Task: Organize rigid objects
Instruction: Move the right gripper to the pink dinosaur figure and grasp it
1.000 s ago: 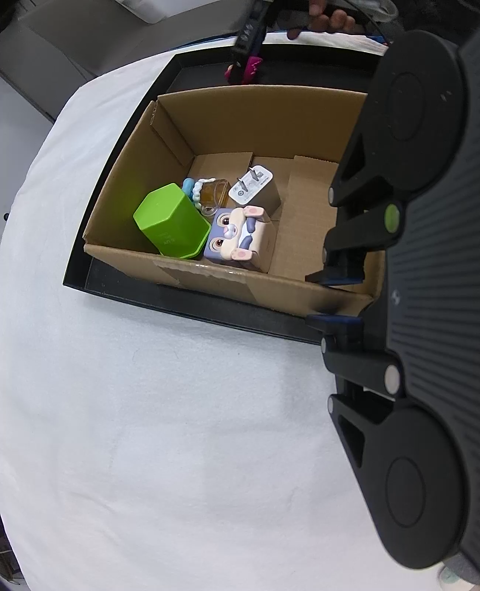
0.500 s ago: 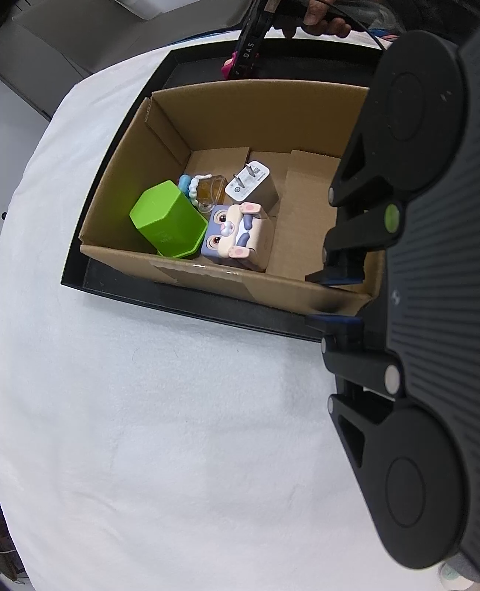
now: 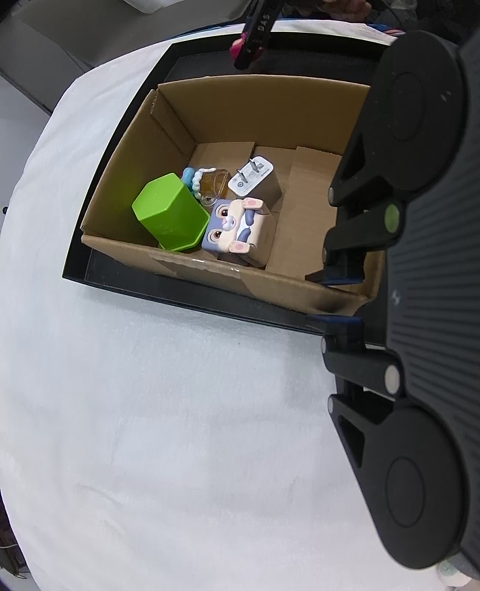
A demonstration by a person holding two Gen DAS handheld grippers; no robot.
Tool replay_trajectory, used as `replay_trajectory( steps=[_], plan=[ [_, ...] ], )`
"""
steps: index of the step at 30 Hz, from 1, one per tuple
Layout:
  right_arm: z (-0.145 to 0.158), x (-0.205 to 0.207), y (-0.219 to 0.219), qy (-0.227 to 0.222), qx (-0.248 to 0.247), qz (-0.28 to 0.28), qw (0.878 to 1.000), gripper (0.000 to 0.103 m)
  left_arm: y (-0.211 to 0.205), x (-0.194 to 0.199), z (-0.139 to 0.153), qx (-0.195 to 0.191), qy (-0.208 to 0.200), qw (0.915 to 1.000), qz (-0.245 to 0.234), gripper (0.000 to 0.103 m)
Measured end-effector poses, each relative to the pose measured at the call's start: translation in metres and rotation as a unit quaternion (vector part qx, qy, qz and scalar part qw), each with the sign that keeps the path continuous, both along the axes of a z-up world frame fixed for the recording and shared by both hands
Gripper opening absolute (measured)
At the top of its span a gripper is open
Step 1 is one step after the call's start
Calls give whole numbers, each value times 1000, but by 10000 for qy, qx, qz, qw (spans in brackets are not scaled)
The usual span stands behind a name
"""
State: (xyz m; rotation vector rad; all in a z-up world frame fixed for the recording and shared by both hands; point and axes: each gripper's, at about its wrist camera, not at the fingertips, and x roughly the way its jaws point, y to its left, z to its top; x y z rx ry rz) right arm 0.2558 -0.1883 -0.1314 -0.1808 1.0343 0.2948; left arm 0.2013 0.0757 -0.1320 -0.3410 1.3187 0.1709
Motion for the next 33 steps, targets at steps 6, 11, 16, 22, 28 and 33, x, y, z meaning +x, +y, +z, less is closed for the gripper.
replay_trajectory(
  steps=[6,11,16,22,28,33],
  plan=[
    [16,2,-2,-58,180,2,9998,67,-1,-1,0,17,-15,10000,-27,13],
    [31,0,-2,-177,348,93,9992,67,-2,-1,1,9,18,10000,-5,12],
    [48,-2,5,-362,536,228,9976,67,-3,0,1,10,50,10000,-29,13],
    [63,-6,17,-491,706,369,9956,67,-2,1,0,-40,106,9999,-59,13],
    [75,-13,30,-659,803,503,9933,67,-4,2,2,-61,171,9997,-174,13],
    [83,-19,43,-734,914,635,9911,67,-8,1,3,-72,218,9994,-252,13]
  ],
)
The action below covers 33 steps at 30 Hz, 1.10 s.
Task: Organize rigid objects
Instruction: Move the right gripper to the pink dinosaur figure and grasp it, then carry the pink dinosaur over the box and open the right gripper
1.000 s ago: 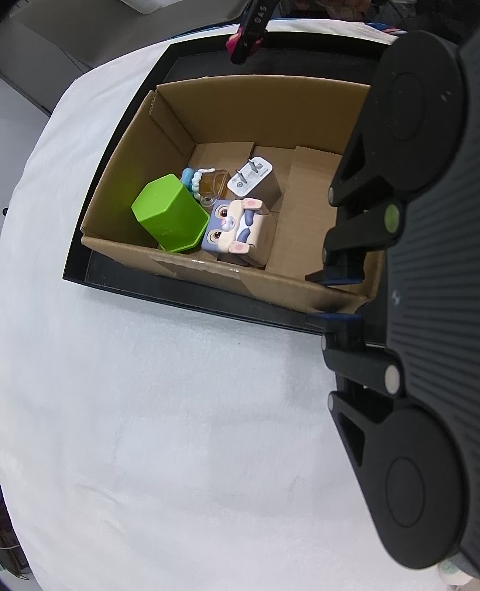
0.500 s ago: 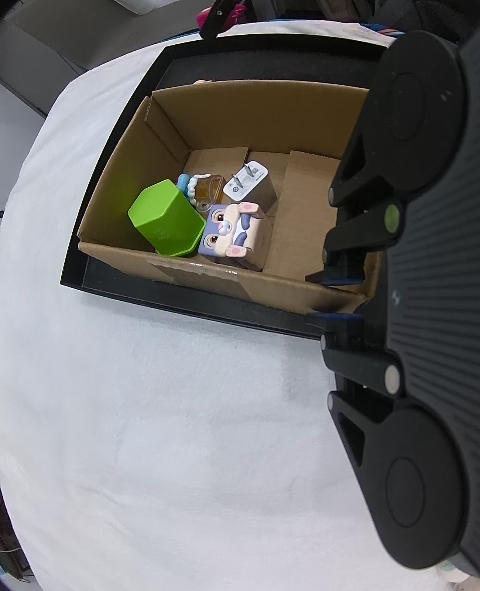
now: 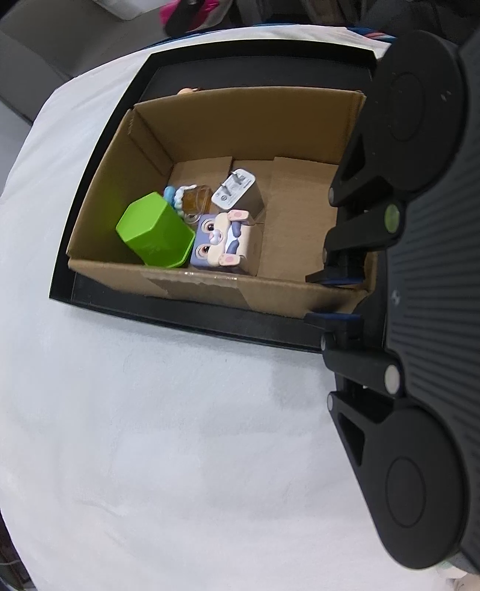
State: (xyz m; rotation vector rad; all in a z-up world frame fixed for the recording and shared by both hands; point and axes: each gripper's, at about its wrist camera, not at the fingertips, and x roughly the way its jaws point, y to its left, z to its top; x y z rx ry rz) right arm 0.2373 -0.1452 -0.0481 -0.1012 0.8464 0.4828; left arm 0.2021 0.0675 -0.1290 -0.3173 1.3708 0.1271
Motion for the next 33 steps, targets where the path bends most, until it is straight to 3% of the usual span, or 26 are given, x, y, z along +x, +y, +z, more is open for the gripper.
replay_trajectory(
  steps=[16,28,33],
  plan=[
    [-2,-14,50,182,619,645,9958,67,2,-1,2,-39,-48,10000,3,13],
    [-22,-23,68,-268,383,708,9964,68,1,-2,1,16,-60,10000,-33,12],
    [-26,-27,70,-546,159,729,9957,78,3,-2,-1,-31,-51,10000,3,12]
  ],
)
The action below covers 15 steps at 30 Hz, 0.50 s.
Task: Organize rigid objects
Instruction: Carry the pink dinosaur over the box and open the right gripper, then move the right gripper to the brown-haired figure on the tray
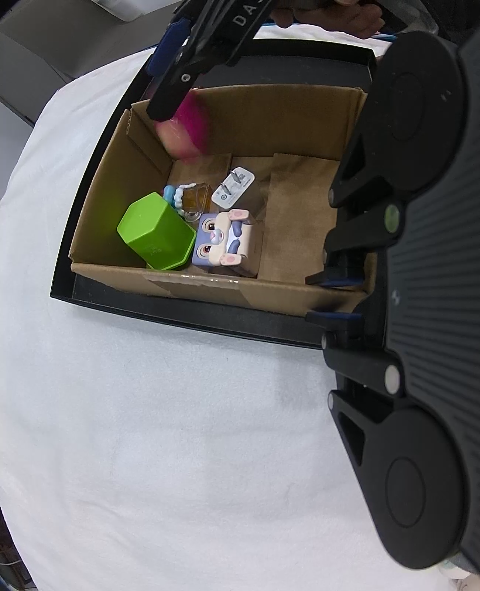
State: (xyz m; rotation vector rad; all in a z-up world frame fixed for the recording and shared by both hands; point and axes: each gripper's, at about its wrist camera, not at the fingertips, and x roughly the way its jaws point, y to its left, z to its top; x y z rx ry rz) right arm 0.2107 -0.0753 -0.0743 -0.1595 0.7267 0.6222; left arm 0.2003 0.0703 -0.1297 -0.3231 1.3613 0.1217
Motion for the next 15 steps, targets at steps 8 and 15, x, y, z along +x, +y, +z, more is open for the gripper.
replay_trajectory(
  steps=[8,15],
  plan=[
    [5,5,-15,378,115,-179,9991,78,-1,0,2,35,-13,10000,16,12],
    [18,9,-33,945,320,-226,9948,85,-2,-1,2,78,-21,10000,31,11]
  ],
)
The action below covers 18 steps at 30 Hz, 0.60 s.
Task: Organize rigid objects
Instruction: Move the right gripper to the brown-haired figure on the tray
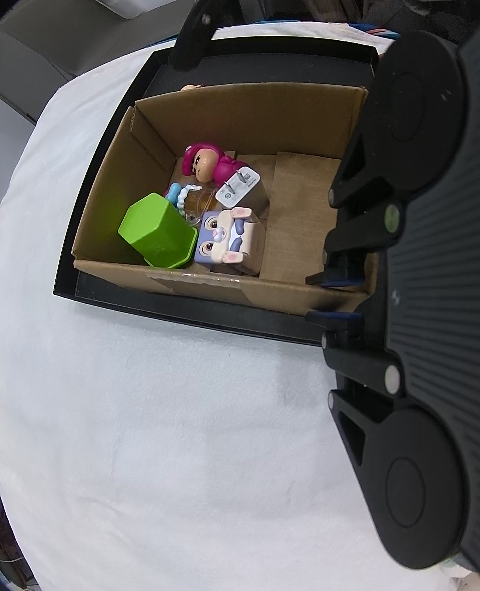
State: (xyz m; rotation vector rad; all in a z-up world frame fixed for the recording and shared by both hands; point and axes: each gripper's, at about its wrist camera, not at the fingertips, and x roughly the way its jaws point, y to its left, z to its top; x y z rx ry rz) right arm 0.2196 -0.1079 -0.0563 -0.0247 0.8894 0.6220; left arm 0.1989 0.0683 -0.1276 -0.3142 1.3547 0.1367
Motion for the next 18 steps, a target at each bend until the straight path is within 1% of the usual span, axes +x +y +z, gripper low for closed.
replay_trajectory(
  steps=[4,8,11,18],
  plan=[
    [5,2,-9,162,108,-55,9998,88,0,1,1,30,-3,10000,-14,11],
    [7,8,-21,488,456,-115,9977,91,0,0,2,43,3,10000,8,11],
    [11,11,-31,544,564,-196,9967,94,-1,1,4,78,-13,10000,-5,11],
    [12,18,-51,674,745,-430,9940,95,1,-2,6,59,-56,9999,61,11]
  ],
)
